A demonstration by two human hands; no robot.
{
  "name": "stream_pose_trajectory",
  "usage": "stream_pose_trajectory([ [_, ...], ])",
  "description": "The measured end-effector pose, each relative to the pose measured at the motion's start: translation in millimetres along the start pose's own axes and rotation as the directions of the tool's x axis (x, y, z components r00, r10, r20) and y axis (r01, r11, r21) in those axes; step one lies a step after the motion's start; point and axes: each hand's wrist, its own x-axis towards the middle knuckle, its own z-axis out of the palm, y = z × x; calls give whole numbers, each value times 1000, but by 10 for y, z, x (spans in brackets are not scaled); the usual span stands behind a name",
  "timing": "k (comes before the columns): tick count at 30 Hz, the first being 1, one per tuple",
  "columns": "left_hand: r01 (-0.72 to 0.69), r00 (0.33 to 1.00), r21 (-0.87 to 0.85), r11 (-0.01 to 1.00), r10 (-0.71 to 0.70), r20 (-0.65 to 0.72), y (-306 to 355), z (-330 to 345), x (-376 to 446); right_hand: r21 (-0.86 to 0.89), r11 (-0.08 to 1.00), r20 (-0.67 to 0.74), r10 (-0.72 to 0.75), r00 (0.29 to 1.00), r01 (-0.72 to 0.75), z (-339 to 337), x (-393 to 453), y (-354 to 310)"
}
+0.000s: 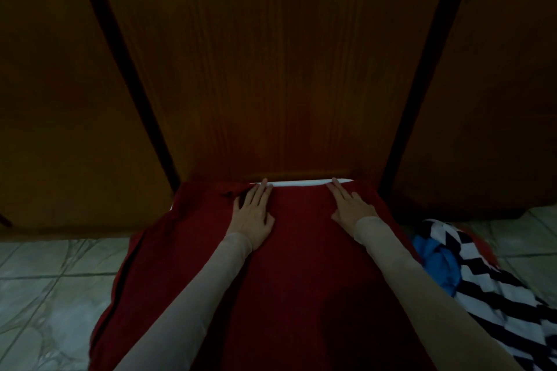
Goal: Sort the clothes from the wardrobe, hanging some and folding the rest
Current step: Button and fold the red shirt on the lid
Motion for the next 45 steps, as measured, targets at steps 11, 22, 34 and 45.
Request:
stream_pose_trajectory([
  [11,5,982,156,988,24,-189,-46,46,112,-57,998,35,-20,999,22,-127,204,67],
  [22,54,953,272,961,32,-300,24,-55,11,-625,778,-111,-180,977,72,-302,-102,72],
  [34,-24,976,477,879,123,-179,91,-326,-249,-721,686,-233,-104,967,-100,-284,-688,201],
  [45,-472,881,569,674,388,272,136,-326,-408,-717,677,-247,-21,969,-168,-143,-987,284],
])
